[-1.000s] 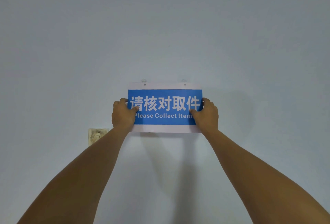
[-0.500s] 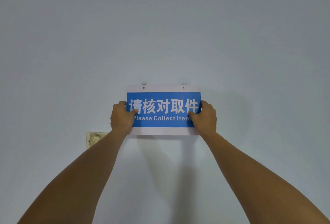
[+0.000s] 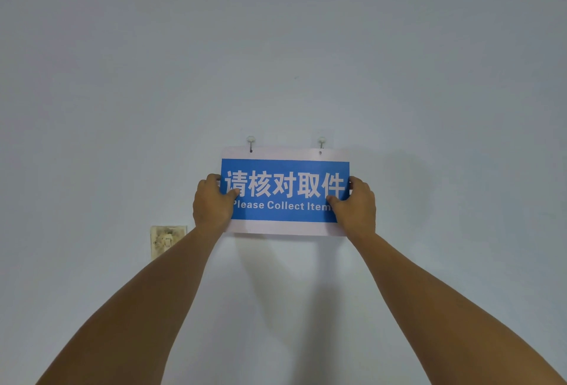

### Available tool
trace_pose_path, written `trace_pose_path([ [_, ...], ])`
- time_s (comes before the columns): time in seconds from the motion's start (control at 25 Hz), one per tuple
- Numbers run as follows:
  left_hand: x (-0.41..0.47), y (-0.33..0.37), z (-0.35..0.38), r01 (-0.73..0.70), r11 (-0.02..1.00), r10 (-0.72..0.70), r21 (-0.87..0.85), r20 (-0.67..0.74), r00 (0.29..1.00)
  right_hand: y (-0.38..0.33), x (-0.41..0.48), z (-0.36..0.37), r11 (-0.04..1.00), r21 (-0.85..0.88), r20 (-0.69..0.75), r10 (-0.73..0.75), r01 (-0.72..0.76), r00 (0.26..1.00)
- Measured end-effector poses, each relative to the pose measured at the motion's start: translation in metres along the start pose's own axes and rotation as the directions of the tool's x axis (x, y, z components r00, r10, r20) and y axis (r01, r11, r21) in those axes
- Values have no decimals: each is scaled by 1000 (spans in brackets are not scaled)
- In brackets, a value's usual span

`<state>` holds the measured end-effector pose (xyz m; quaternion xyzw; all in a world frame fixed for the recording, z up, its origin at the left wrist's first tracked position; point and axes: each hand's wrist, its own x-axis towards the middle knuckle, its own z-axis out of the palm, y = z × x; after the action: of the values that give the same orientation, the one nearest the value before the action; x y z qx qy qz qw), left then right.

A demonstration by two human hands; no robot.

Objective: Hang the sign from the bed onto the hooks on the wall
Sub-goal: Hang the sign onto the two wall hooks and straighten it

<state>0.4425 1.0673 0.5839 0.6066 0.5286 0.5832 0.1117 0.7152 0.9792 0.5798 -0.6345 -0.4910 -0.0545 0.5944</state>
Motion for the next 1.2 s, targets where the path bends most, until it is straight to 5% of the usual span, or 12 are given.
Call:
trace_pose_path([
  [0.4, -3, 2, 18, 28, 995, -27, -99, 7, 1000, -4, 23, -12, 999, -20, -26, -39, 38, 999],
  [1.2, -2, -6, 12, -48, 999, 49, 15, -68, 996, 29, 15, 19, 998, 55, 72, 5, -9, 997],
])
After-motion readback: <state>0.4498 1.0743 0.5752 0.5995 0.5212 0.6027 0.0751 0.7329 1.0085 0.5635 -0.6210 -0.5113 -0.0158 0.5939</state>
